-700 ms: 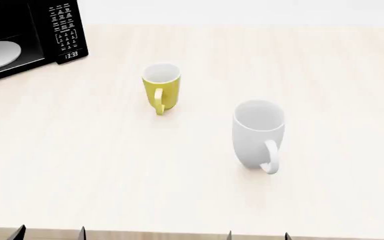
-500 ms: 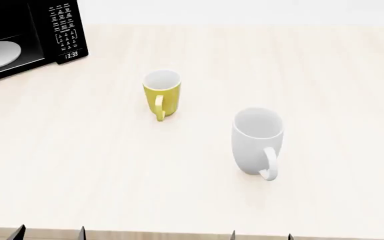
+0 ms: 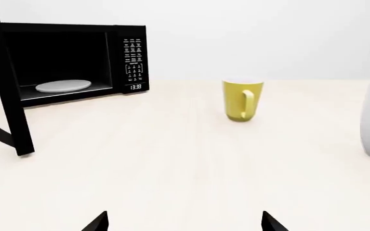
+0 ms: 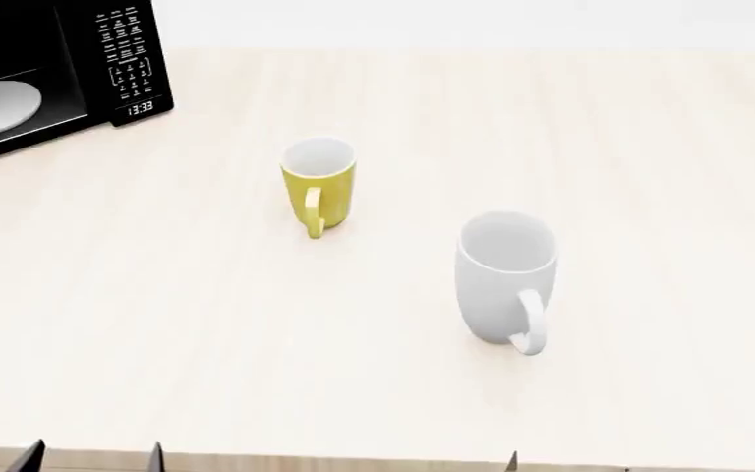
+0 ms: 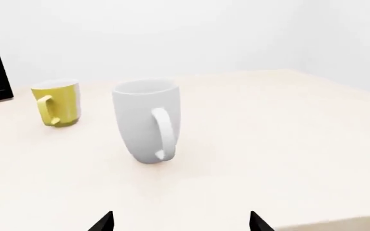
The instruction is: Put the yellow and white mug to the front of the white mug.
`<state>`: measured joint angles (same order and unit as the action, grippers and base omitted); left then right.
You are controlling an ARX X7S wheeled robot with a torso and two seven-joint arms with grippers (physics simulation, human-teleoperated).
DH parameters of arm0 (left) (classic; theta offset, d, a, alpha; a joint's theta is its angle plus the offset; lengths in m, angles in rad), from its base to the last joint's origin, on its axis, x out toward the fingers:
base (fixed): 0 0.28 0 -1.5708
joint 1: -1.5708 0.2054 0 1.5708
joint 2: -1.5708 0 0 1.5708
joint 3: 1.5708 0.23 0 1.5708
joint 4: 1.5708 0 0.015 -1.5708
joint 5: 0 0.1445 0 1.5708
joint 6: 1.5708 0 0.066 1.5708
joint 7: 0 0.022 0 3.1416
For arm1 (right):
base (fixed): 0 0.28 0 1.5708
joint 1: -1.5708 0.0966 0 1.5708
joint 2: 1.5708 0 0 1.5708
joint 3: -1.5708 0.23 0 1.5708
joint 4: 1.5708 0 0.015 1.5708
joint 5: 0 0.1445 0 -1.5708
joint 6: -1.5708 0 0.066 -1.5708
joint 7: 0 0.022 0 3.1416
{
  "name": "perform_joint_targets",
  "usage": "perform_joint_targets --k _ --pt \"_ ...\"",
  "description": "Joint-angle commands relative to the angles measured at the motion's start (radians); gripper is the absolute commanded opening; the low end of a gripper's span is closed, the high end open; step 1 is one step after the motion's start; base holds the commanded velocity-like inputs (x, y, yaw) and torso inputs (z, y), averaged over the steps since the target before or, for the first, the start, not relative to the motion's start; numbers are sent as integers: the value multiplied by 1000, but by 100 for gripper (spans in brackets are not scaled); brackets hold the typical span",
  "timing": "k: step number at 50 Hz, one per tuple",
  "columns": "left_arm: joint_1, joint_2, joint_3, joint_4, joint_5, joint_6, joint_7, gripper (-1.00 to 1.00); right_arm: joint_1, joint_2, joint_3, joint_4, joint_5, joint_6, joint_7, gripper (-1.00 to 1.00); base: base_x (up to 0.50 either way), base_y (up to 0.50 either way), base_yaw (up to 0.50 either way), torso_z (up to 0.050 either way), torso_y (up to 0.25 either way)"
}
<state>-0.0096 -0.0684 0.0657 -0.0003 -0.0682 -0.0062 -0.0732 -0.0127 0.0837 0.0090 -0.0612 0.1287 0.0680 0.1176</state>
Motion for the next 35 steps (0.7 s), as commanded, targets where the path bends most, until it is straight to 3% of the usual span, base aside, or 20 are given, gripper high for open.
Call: perform_joint_targets --k 1,18,35 --pt "-6 -22 7 3 -17 -5 -21 100 -29 36 64 -65 57 30 45 100 0 0 0 0 0" --pt "-12 -49 5 17 -54 -18 -40 100 -74 63 127 -102 127 -22 47 100 16 -13 0 0 0" --pt "-10 -65 17 24 -92 -14 -33 100 -80 61 146 -112 227 -53 21 100 402 -303 0 0 0"
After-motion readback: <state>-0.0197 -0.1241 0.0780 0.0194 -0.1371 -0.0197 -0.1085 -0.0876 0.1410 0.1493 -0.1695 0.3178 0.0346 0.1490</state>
